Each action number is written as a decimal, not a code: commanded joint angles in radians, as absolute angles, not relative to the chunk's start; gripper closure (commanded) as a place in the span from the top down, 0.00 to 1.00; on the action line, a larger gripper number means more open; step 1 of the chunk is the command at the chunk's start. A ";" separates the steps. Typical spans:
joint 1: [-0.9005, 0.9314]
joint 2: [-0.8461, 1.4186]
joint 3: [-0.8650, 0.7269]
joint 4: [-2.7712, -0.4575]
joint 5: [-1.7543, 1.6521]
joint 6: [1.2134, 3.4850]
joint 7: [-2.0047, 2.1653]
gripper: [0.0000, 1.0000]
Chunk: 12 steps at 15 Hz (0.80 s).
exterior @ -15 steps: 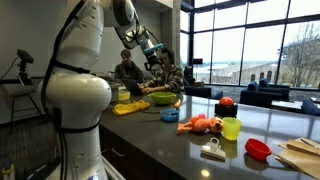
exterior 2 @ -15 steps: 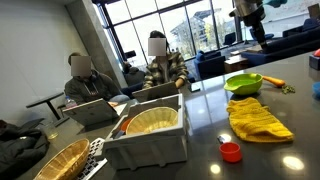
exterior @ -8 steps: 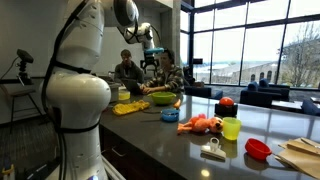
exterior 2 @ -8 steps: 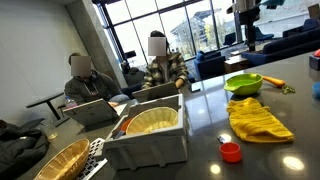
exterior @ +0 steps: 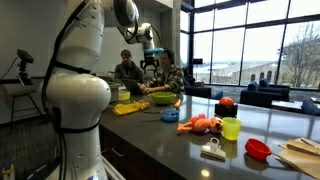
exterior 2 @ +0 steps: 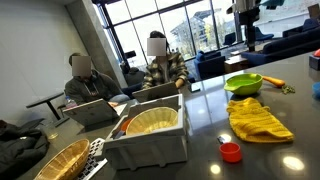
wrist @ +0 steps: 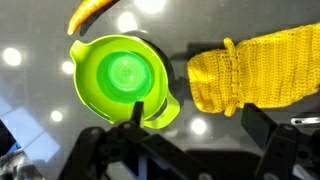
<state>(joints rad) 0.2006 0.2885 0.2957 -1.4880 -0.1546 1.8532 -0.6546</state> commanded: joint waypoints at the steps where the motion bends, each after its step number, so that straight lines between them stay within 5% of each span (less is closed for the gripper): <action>1: 0.232 0.319 0.275 -1.405 -0.173 1.844 -0.624 1.00; 12: 0.372 0.635 0.225 -0.932 -0.422 1.684 -0.643 1.00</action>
